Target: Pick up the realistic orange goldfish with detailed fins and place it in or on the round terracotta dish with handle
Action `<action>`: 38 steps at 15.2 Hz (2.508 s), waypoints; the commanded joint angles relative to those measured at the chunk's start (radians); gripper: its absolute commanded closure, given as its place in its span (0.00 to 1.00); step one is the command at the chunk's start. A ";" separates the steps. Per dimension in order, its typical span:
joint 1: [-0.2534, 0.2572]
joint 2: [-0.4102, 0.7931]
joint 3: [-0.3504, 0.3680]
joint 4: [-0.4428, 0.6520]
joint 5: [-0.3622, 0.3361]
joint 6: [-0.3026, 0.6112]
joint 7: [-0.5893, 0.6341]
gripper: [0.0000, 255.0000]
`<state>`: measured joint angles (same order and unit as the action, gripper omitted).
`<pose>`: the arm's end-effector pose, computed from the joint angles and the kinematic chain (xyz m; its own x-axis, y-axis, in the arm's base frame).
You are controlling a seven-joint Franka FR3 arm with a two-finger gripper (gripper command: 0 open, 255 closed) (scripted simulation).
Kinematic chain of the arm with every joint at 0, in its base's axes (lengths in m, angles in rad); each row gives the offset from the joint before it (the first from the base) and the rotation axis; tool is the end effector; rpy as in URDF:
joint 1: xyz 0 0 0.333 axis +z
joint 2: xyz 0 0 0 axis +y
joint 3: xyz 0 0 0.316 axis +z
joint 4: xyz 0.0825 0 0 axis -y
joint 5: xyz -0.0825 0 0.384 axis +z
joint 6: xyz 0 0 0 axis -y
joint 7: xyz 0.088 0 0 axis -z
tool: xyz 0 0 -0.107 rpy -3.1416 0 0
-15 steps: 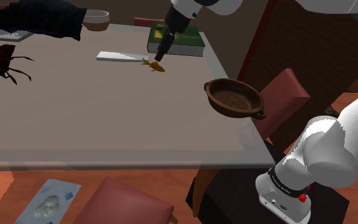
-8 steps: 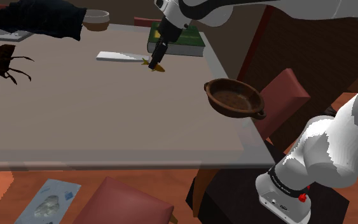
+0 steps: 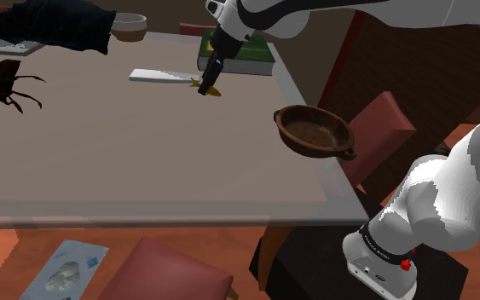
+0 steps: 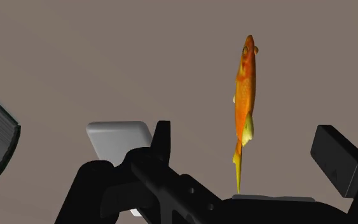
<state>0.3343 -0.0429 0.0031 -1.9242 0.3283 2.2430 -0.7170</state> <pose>0.5445 0.2009 0.5460 0.5633 0.6965 0.4446 0.7835 -0.6211 -0.0196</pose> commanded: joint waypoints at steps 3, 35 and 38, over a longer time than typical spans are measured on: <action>0.000 0.000 0.000 0.000 0.000 0.000 0.000 1.00; -0.009 -0.066 -0.007 0.226 -0.046 -0.284 0.084 1.00; -0.010 -0.189 -0.007 0.097 -0.046 -0.278 0.081 1.00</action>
<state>0.3257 -0.1819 -0.0029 -1.7685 0.2815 1.9576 -0.6309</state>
